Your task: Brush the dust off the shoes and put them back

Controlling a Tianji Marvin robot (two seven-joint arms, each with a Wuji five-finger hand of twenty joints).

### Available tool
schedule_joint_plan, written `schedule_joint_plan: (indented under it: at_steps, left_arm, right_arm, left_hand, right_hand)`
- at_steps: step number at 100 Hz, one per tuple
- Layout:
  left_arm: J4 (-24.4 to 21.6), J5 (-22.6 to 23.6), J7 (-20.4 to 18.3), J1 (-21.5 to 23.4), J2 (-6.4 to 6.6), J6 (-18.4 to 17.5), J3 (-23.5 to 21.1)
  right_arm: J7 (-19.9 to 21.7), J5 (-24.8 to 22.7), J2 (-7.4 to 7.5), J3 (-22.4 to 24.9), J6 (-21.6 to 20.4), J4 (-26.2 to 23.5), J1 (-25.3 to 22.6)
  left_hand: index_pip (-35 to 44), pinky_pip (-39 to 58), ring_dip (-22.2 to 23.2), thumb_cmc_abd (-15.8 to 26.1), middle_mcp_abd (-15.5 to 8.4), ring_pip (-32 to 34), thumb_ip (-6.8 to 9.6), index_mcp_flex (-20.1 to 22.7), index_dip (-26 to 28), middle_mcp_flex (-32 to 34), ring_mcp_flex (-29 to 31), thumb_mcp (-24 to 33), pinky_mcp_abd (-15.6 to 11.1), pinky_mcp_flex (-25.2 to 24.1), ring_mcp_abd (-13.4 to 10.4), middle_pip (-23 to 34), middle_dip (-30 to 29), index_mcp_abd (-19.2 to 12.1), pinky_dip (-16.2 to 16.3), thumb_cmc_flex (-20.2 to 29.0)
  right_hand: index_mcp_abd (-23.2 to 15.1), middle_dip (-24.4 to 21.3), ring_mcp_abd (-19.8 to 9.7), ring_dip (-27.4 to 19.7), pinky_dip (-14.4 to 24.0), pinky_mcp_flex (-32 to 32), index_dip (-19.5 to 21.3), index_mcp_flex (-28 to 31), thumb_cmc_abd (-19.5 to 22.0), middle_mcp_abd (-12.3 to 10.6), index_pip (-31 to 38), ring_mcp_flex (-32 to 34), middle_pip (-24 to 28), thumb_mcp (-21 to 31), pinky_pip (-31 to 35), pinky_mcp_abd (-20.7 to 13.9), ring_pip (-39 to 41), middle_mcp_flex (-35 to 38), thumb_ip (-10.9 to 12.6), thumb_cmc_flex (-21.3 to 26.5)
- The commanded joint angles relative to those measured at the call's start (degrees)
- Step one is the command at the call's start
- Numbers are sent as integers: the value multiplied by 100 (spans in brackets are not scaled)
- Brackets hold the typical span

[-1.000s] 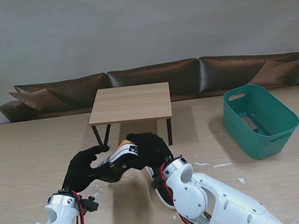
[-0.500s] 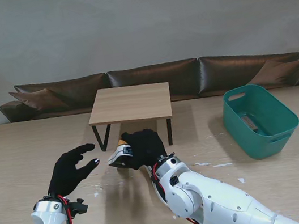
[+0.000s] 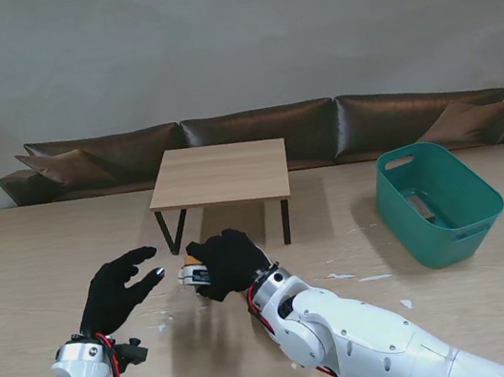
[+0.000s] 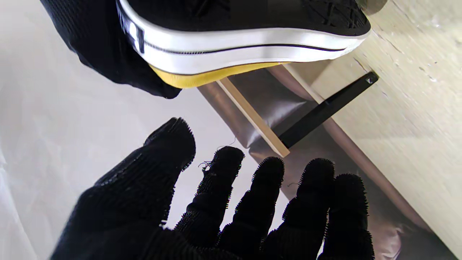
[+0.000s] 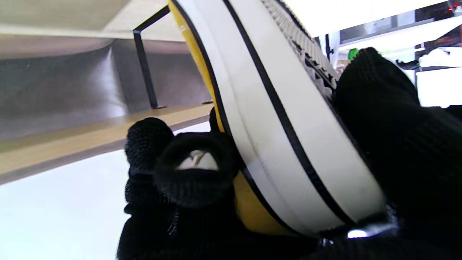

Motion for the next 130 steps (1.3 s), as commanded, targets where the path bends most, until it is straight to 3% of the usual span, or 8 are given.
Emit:
schedule_joint_plan:
  at_steps: [1,22,46,88,130]
  left_arm:
    - [-4,-59,-89,41,-54,31,23]
    - [-10,-188,-53,64,-76,63,50]
    - [-71,-189,-54,163,-74,71,26]
    - [-14,-220,-53,219,-77,96,55]
    - [96,-342,-127,162,-75,240,182]
  right_arm:
    - [138,-20,65,-130,-60,39,-241]
    - [-18,-158,83,-386,-432,80,-458]
    - [-293,-390,20,-787,-496,342,-482]
    - [-168,-469,10,-1117,-545,599,-405]
    - [91,-319,-223,-1409,-303,1043,-114]
  left_hand:
    - [-110,-97,103,249,91,73,173,-20,-13,-75,-197,-125,37,-94,108,13,60,71,156,-104]
    - [-83,-49,230,434,164,147,190,63,24,-28,-178,-314,52,-110,169,55,156,153,387,-100]
    - [-61,22,293,533,189,191,194,127,57,12,-149,-442,61,-103,185,71,208,186,489,-104]
    - [-67,76,337,581,202,208,208,141,85,4,-153,-548,70,-132,186,61,242,202,541,-80]
    - [-75,81,347,646,232,198,220,163,96,2,-168,-634,55,-145,200,57,250,241,548,-57]
  right_hand:
    - [-825,-60,-744,87,243,1752,77,152,1199,-579,421,52,466,1300,212,61,31,312,605,943]
    - [-859,-127,-790,109,373,1739,82,109,1233,-605,480,55,610,1294,294,32,115,260,613,921]
    - [-917,-153,-817,98,411,1711,106,60,1281,-675,498,51,650,1273,310,-18,95,219,608,878]
    - [-1013,-229,-611,48,493,1425,104,-7,1366,-743,485,47,666,1209,335,-32,13,114,599,809]
    - [-1143,-293,-659,84,615,1374,76,45,1387,-787,419,46,640,1173,597,-245,99,120,601,755]
